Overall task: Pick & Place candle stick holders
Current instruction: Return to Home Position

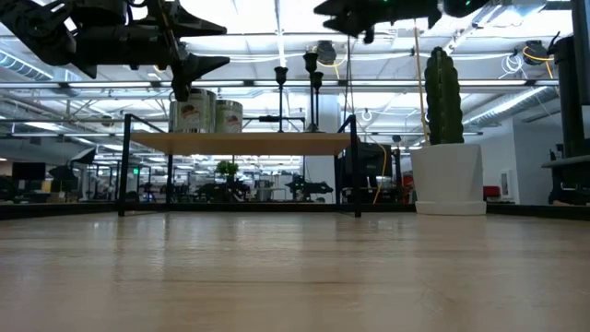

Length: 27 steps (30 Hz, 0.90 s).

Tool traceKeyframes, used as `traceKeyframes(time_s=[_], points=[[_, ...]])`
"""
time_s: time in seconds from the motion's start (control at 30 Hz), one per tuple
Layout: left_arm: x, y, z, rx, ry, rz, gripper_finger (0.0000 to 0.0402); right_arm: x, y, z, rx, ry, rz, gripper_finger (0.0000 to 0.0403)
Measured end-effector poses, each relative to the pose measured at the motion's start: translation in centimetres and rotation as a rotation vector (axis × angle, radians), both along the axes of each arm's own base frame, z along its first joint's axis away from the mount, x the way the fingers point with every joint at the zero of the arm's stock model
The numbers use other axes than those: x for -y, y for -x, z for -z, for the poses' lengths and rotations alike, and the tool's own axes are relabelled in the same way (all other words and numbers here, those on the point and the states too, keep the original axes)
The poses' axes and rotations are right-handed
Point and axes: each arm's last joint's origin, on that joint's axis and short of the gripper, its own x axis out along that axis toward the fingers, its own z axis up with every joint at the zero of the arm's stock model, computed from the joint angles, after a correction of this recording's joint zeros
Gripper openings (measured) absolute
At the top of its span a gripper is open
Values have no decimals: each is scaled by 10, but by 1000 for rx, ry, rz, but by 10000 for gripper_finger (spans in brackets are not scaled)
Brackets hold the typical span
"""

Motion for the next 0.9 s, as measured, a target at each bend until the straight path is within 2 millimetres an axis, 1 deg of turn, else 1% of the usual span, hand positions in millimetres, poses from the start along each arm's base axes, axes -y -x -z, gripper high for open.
traceKeyframes(time_s=[0.13,0.23,0.3,0.4,0.47,0.5,0.53,0.6,0.7,0.8,0.9], points=[[0,0,0,0,0,0,239,-9,20,-16,12,-13,42,225],[0,0,0,0,6,0,239,-16,32,-18,-3,-28,39,183],[0,0,0,0,9,-1,239,-19,39,-16,10,-51,35,146],[-1,0,0,1,10,0,239,-24,49,-9,17,-85,27,79],[0,1,0,-1,4,32,239,-28,55,-4,13,-93,25,29],[0,1,0,-1,-7,61,239,-29,58,-1,12,-94,23,15],[2,2,-1,3,-22,95,239,-31,62,2,9,-95,20,10],[6,6,-7,31,-63,165,239,-35,68,7,7,-96,15,15],[13,19,-19,91,-171,234,239,-43,78,14,10,-92,-12,13],[22,35,-27,100,-221,242,239,-54,87,21,20,-90,-42,3],[31,52,-27,46,-217,215,239,-62,93,29,17,-94,-51,4]])
